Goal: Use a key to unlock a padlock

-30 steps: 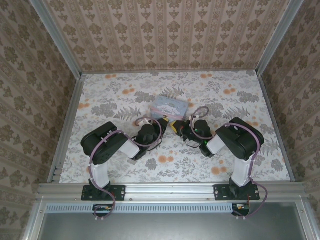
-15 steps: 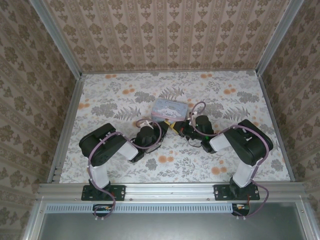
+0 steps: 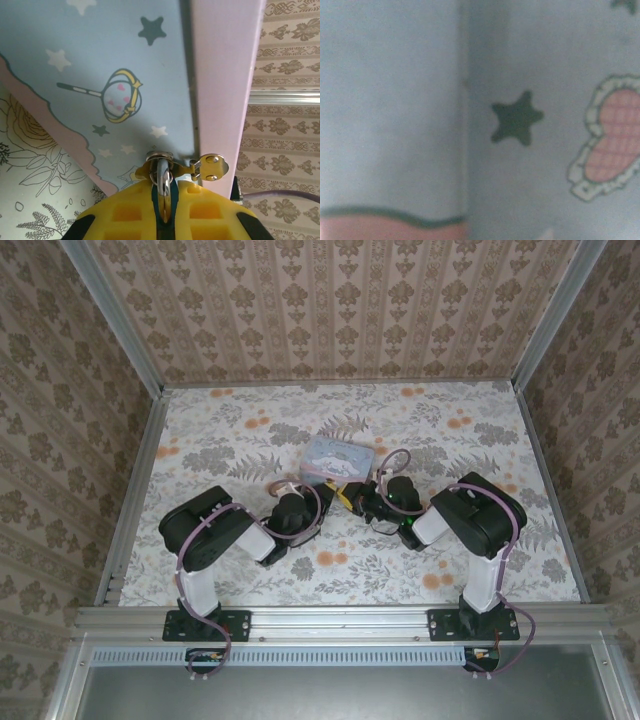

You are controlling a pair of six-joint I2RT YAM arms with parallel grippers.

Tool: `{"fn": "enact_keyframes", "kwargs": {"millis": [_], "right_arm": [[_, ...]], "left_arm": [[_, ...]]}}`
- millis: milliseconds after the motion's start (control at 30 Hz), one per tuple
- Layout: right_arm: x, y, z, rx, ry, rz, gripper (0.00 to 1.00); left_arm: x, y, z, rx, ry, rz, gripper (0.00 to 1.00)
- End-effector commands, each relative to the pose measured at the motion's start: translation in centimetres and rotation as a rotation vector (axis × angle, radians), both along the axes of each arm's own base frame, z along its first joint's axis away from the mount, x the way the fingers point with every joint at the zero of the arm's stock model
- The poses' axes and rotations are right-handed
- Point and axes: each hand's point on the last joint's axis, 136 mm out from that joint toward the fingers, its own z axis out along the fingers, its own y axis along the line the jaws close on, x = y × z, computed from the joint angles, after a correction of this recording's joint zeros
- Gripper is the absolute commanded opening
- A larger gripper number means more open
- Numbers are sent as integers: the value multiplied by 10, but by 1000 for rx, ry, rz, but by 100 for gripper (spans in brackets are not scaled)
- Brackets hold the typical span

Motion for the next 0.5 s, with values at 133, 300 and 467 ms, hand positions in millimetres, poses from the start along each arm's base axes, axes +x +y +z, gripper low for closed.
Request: {"fn": "enact_keyframes", "kwargs": {"millis": [133, 300, 467], "right_arm": [[14, -8, 18, 5, -93, -75, 43], [3, -10, 10, -41, -85, -38, 56], [-21, -20, 0, -111, -90, 22, 65]], "left_arm": [[-33, -24, 9, -35, -38, -228, 0], [-27, -17, 1, -16, -28, -216, 0], [-24, -11, -7, 6, -25, -209, 0]]}}
